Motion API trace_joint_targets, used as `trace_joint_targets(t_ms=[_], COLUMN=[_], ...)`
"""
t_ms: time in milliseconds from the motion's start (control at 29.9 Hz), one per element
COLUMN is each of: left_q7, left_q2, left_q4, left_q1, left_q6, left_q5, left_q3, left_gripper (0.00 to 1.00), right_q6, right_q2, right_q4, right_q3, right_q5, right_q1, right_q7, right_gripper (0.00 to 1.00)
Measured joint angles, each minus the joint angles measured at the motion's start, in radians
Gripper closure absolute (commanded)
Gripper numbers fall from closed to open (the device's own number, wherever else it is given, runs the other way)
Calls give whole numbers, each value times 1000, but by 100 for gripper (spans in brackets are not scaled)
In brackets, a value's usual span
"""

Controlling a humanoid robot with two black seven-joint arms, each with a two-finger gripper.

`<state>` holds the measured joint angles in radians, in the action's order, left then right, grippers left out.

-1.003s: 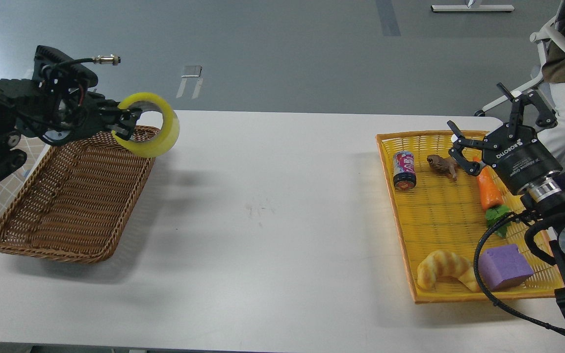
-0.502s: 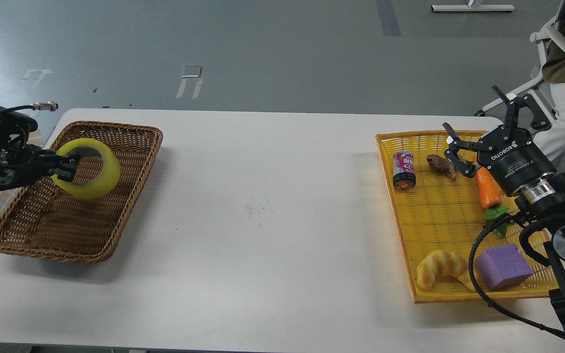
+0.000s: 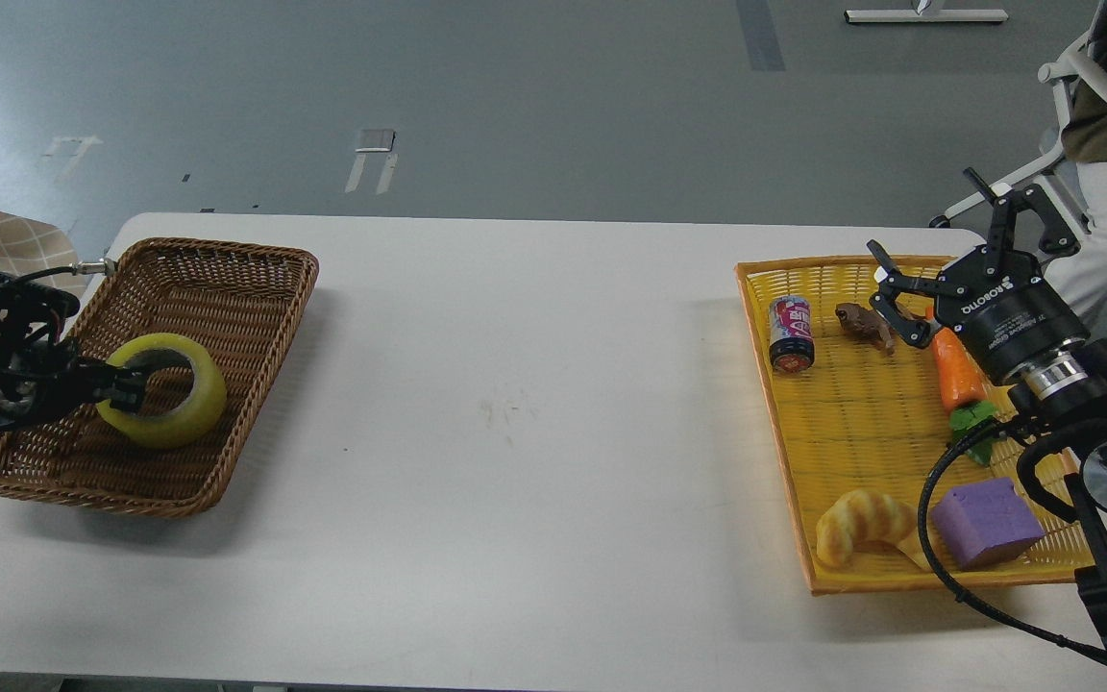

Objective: Place and transfer tape with both arms
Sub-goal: 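Carry the tape roll over the wicker basket and lower it inside, then open the left gripper and lift it away from the tape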

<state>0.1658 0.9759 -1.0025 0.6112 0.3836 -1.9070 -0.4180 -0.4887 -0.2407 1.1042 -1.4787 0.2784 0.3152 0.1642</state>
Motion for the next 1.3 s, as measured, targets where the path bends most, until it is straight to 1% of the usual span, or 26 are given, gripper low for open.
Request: trace_joint_targets(t_ms=[301, 334, 368, 401, 435, 502, 535, 602, 669, 903, 1003, 1137, 1237, 1304], left_q7=[-4, -4, -6, -9, -11, -16, -17, -16, -16, -15, -6, 5, 6, 6], left_q2=[-4, -4, -4, -4, -4, -4, -4, -4, -3, 5, 15, 27, 33, 29], left_q4=[6, 5, 5, 5, 5, 6, 6, 5, 5, -12, -34, -67, -75, -77], left_q1=[-1, -1, -1, -1, -1, -1, -1, 0, 1, 19, 61, 131, 197, 232], left_q6=[0, -1, -1, -2, -2, -3, -3, -3, -3, 3, 14, 63, 97, 103], left_q5=[1, 2, 2, 4, 7, 24, 37, 72, 98, 170, 297, 517, 706, 825], left_q3=[13, 13, 13, 13, 12, 11, 11, 11, 11, 3, -1, -4, -8, -12], left_gripper=[100, 99, 67, 55, 50, 46, 41, 40, 35, 31, 28, 23, 16, 5], right_q6=[0, 0, 0, 0, 0, 0, 0, 0, 0, 0, 0, 0, 0, 0], right_q2=[0, 0, 0, 0, 0, -1, -1, -2, -2, -2, -2, -2, -2, -2], right_q4=[-3, -4, -4, -4, -4, -5, -6, -6, -7, -7, -8, -8, -8, -5], right_q3=[0, 0, 0, 0, 0, 0, 0, 0, 0, 0, 0, 0, 0, -1], right_q5=[-1, -1, -1, -1, -1, -1, -1, -1, 0, 0, 0, 1, 1, 1], right_q1=[-1, -1, -1, -1, -1, -1, -1, -1, -1, -1, -1, -1, 1, 5], right_q7=[0, 0, 0, 0, 0, 0, 0, 0, 0, 0, 0, 0, 0, 0], right_gripper=[0, 0, 0, 0, 0, 0, 0, 0, 0, 0, 0, 0, 0, 0])
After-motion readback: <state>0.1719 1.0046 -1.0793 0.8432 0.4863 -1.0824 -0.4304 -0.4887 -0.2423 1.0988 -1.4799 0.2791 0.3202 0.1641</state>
